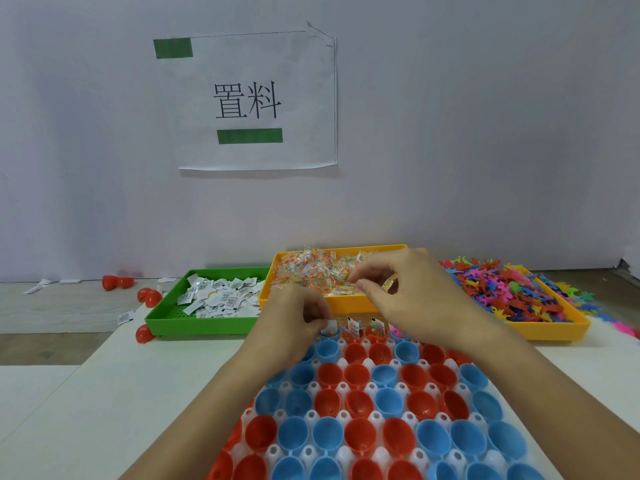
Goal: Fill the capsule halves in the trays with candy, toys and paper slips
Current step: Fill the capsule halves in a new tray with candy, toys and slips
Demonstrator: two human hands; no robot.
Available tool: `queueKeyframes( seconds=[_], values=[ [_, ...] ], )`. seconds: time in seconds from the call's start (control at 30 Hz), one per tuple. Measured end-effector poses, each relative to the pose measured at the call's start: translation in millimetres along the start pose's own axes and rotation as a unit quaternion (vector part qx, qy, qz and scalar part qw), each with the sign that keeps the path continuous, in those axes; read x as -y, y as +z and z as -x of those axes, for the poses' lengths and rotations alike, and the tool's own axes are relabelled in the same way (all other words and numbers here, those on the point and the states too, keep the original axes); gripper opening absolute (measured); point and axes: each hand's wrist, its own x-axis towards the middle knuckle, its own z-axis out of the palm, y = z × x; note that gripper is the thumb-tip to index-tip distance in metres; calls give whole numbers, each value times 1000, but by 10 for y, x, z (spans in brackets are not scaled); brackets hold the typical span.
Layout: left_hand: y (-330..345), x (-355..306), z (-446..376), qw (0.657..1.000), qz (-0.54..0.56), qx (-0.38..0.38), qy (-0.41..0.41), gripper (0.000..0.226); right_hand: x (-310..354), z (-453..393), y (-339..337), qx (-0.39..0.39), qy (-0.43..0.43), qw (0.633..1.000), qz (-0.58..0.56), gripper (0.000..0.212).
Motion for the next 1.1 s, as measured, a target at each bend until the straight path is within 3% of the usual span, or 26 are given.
queueKeyframes(
  seconds=[0.27,0.77,1.1],
  values=[
    [-30,3,-1,1000,-14,8,2,8,-18,3,-13,2,2,1000,-1,16],
    [-30,9,-14,997,-72,6,15,13,-43,-5,-16,-2,0,1000,2,16],
    [-41,11,-21,999,-4,21,-33,21,-54,-2,-23,3,2,1000,10,17]
  ],
)
